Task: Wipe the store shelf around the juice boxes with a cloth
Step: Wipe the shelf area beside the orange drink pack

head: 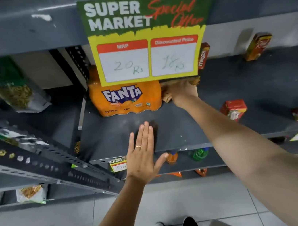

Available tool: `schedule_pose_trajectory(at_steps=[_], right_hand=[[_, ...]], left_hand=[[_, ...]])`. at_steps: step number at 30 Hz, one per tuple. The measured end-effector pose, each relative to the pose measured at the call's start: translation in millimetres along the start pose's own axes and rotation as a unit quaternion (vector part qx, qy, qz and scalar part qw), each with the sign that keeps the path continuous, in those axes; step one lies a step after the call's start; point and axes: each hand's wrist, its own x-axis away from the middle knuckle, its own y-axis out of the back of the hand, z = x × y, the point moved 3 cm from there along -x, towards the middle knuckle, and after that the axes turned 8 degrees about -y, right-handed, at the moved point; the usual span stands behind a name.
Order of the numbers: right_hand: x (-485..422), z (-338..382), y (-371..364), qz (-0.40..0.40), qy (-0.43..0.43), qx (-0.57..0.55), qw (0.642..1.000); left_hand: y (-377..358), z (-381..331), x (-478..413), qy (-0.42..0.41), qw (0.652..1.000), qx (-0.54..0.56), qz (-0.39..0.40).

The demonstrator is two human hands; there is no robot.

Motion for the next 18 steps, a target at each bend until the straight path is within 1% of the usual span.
schedule_pose_trajectory(at_steps=[3,5,6,9,11,13,14,15,16,18], right_hand=[[54.7,-2.9,-9.0,-0.004,0.002,0.031,0.999],[97.9,-10.0,-19.5,-0.024,0.01,0.034,0.999],[119.5,-13.3,-23.9,-0.014,0.003,0.025,1.0],[174.7,-18.9,-27.3,0.042,0.026,0.025,0.998],[182.6,-28.8,-11.1,0.089,0.056,0.033,0.994],[170.0,-41.3,17.1,0.182,0.042,-0.028,0.982],[159.3,-43.4,34.1,0.204,0.037,-0.072,0.976],[144.8,-43.1,49.6,0.193,0.037,-0.101,0.975],[126.4,-40.6,58.9,0.152,0.038,-0.122,0.98],[99.0,-29.7,59.4,0.095,0.034,-0.12,0.988]], left_hand=[[1.9,0.0,-0.4,-0.007,1.0,-0.007,0.007],[2.4,0.7,1.6,-0.007,1.0,-0.006,0.011],[2.0,0.9,2.7,-0.008,1.0,-0.003,0.013],[1.8,1.0,4.6,-0.012,1.0,0.001,0.017],[4.2,0.9,3.3,-0.01,1.0,0.007,0.016],[7.3,0.3,2.7,-0.012,1.0,0.008,0.022],[8.0,0.0,3.6,-0.013,1.0,0.005,0.027],[8.0,0.0,4.7,-0.013,0.999,0.003,0.031],[7.7,0.5,5.0,-0.012,0.999,0.003,0.032],[7.4,0.8,5.0,-0.008,1.0,0.012,0.027]])
